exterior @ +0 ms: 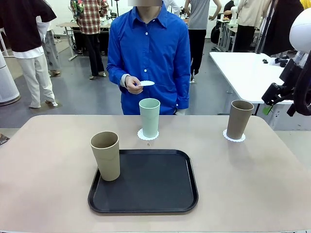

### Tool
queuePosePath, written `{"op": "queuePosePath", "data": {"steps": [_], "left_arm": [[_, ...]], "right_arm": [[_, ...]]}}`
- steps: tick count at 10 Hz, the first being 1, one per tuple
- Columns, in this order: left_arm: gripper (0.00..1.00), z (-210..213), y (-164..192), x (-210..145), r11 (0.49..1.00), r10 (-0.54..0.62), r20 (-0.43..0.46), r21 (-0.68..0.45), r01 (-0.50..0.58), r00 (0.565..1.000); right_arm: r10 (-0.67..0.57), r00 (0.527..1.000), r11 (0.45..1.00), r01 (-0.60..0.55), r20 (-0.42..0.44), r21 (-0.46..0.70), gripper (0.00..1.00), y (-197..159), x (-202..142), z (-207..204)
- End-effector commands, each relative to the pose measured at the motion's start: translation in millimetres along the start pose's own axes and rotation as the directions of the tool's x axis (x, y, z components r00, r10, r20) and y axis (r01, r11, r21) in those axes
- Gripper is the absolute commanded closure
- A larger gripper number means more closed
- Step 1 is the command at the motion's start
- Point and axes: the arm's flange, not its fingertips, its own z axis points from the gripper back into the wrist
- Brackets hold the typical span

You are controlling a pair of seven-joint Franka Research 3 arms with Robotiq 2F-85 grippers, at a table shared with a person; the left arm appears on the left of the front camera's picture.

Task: Place coasters on the table and set cups on them.
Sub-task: Take one Reusable plastic cup from the Flat Tray and place it on a coaster set by the human.

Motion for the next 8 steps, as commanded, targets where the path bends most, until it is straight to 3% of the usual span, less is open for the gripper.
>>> {"op": "queuePosePath", "data": {"steps": [1, 3, 5, 8], "left_arm": [[0.0, 1, 0, -1, 1.0, -0.009, 0.01, -0.017, 0.009, 1.0], [0.0, 1, 0, -1, 1.0, -0.009, 0.01, -0.017, 0.009, 1.0], [0.0, 1, 0, -1, 1.0, -0.009, 0.01, -0.017, 0.009, 1.0], [0.0, 1, 0, -1, 1.0, -0.009, 0.01, -0.017, 0.009, 1.0]], "right_arm": [[-0.053, 0.997, 0.956, 0.065, -0.047, 0.285, 0.0, -47, 2, 5], [-0.167, 0.982, 0.863, 0.187, -0.085, 0.47, 0.0, -94, -13, -5], [-0.228, 0.968, 0.723, 0.238, -0.101, 0.648, 0.0, -135, -34, -25], [-0.279, 0.96, 0.554, 0.161, 0.0, 0.817, 0.0, -166, -54, -60]]}}
